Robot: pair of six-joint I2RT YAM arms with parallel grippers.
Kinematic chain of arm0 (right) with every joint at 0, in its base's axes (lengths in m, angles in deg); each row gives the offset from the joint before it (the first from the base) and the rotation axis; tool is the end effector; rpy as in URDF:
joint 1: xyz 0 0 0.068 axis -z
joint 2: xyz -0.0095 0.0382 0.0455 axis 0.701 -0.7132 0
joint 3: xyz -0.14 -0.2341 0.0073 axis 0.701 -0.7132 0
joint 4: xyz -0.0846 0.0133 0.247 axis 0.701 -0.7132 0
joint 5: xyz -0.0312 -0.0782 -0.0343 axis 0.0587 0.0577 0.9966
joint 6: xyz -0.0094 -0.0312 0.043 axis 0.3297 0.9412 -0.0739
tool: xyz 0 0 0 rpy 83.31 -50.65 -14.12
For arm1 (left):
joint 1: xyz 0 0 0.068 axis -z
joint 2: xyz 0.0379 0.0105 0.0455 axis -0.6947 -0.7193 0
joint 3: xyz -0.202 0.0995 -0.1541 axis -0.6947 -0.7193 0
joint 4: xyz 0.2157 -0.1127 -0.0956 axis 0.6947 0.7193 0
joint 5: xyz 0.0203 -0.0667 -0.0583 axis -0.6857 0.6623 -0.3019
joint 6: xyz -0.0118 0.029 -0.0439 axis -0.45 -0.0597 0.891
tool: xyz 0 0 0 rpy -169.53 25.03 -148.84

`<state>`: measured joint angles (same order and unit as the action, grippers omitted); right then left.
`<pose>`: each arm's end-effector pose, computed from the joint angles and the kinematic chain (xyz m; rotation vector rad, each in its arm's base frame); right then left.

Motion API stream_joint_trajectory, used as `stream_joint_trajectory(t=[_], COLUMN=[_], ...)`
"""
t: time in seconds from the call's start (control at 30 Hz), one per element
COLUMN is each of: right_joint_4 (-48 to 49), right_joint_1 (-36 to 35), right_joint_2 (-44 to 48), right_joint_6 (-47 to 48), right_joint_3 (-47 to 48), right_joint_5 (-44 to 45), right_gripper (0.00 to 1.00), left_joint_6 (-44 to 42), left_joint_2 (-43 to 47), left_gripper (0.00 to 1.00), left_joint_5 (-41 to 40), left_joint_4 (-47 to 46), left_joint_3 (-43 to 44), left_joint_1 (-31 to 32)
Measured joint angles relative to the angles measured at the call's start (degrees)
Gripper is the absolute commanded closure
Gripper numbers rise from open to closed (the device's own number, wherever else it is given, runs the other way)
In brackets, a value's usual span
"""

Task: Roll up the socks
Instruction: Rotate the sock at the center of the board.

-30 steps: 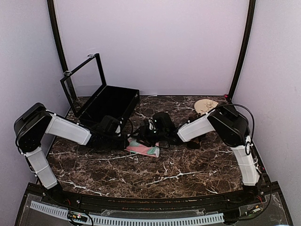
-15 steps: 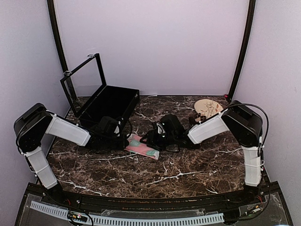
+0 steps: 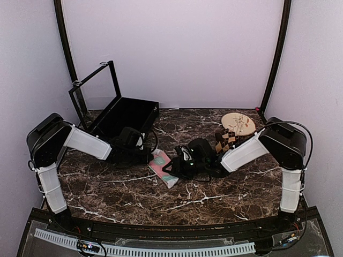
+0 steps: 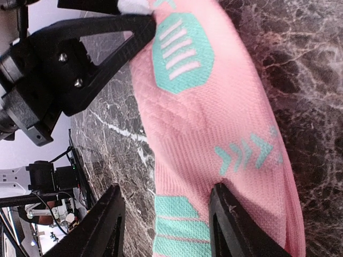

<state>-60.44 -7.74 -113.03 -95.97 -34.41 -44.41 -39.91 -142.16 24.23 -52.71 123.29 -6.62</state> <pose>0.2341 0.3205 0.1148 -0.0746 2.4923 1.3477 0.2930 -0.2264 0.1325 0.1905 2.3290 -0.6791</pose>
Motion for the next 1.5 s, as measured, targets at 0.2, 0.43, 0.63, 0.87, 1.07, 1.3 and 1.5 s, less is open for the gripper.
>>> stream_joint_trajectory(t=[0.2, 0.43, 0.63, 0.87, 1.07, 1.3, 1.5], right_joint_4=[0.68, -1.11, -4.9, -7.19, -4.85, -1.36, 3.87], right_joint_1=[-1.4, -3.04, -3.72, -3.82, -3.82, -3.82, -3.91], right_joint_2=[0.52, 0.92, 2.14, 2.8, 2.78, 2.62, -0.72], right_joint_6=[-0.07, 2.93, 7.08, 8.96, 8.57, 6.34, 2.58], right_joint_3=[-1.11, -1.11, -0.44, 0.87, 2.01, 2.14, 2.01], right_joint_5=[-2.45, -4.7, -3.91, -3.76, -5.88, -9.31, -13.88], right_gripper=[0.51, 0.53, 0.53, 0.55, 0.56, 0.59, 0.6], left_joint_6=[-3.13, -5.77, -6.58, -7.28, -9.03, -10.51, -11.5], left_joint_2=[-3.06, -5.51, -5.68, -5.92, -6.34, -7.41, -8.26], left_gripper=[1.0, 1.0, 1.0, 1.0, 1.0, 1.0, 1.0], left_joint_5=[2.73, 6.58, 8.2, 9.57, 11.5, 13.84, 14.84], left_joint_4=[0.28, 0.24, 0.15, -0.33, -0.87, -1.84, -1.57], left_joint_3=[3.93, 6.73, 6.82, 6.82, 6.91, 7.63, 8.85], left_joint_1=[-0.13, -0.15, -0.39, -0.55, -0.7, -0.92, -0.9])
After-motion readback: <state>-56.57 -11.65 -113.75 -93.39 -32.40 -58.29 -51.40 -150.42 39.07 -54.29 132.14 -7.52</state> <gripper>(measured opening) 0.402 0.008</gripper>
